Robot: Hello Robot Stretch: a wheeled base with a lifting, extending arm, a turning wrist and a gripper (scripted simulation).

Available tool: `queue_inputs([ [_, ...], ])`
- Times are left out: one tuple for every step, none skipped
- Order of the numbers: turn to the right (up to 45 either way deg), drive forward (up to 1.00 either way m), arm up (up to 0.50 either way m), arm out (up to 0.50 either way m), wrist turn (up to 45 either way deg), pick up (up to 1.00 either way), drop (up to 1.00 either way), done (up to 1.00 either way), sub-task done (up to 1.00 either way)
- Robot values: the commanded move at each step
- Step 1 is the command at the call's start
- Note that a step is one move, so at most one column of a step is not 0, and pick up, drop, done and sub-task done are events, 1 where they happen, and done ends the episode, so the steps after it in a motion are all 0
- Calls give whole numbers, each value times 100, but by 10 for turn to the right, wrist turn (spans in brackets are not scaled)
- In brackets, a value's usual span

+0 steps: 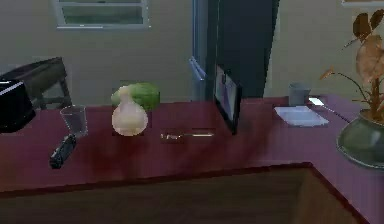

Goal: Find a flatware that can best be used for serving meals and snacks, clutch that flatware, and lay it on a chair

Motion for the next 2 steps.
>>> queue_inputs([
  [-450,0,0,0,0,0,0,0,0],
  [-150,0,0,0,0,0,0,0,0],
])
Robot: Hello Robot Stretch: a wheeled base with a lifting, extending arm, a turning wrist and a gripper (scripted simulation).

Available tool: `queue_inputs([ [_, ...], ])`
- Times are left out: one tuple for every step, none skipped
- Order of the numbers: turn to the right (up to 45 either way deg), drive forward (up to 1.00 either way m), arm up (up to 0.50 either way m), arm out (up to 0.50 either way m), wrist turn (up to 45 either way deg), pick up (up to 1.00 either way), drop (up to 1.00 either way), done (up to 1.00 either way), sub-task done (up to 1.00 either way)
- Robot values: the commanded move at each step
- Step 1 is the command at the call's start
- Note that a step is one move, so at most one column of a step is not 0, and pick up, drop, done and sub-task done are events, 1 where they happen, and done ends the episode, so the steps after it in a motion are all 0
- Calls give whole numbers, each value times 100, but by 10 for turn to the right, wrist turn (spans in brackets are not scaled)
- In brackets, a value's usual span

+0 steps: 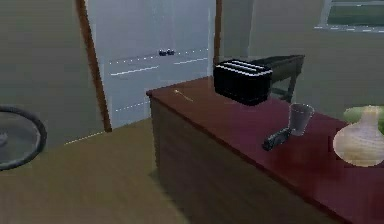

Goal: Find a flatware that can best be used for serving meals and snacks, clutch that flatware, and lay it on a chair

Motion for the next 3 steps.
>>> queue_inputs([
  [450,0,0,0,0,0,0,0,0],
  [390,0,0,0,0,0,0,0,0],
  [0,35,0,0,0,0,0,0,0],
])
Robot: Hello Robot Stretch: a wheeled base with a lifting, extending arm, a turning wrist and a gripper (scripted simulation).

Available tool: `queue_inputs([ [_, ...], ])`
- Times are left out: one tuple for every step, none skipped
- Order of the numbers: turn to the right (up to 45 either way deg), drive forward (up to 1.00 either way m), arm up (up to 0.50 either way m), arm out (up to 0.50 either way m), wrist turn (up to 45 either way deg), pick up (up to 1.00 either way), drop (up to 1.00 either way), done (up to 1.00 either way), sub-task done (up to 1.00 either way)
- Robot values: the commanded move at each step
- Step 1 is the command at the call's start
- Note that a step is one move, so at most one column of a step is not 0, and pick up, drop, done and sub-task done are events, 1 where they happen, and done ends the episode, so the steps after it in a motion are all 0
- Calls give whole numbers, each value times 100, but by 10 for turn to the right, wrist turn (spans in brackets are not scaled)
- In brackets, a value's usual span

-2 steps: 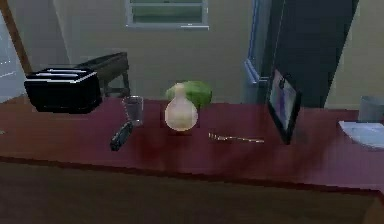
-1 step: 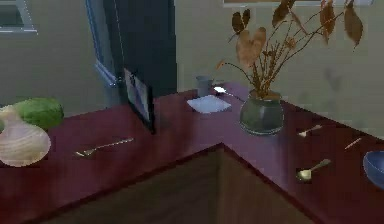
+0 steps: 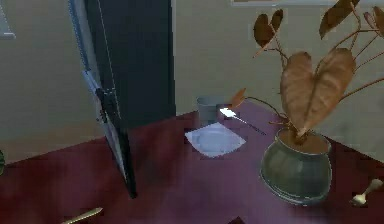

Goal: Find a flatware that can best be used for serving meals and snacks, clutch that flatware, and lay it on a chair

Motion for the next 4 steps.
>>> queue_inputs([
  [-450,0,0,0,0,0,0,0,0],
  [-330,0,0,0,0,0,0,0,0],
  [0,0,50,0,0,0,0,0,0],
  [0,0,38,0,0,0,0,0,0],
])
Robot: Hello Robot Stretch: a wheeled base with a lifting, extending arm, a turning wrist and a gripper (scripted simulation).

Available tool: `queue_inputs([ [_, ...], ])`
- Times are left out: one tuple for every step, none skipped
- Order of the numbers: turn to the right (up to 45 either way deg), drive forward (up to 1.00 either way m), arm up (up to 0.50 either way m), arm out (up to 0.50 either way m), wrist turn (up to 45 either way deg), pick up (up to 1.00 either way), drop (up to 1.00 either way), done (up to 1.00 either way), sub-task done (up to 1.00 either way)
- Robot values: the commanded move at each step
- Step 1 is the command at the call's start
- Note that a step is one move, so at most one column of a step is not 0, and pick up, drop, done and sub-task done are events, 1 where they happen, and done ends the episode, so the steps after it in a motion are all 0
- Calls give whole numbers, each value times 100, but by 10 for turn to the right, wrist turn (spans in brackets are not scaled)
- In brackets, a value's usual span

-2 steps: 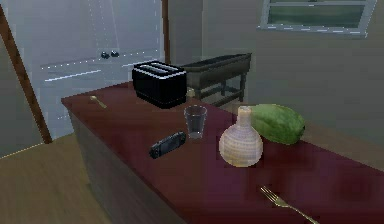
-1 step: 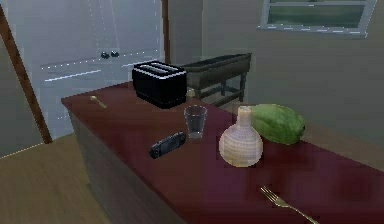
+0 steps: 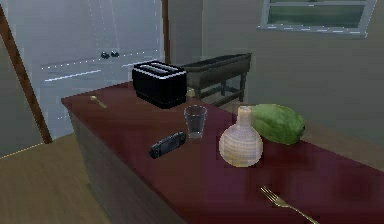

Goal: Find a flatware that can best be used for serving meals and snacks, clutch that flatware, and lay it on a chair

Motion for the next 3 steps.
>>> queue_inputs([
  [0,0,0,34,0,0,0,0,0],
  [0,0,0,0,450,0,0,0,0],
  [0,0,0,2,0,0,0,0,0],
])
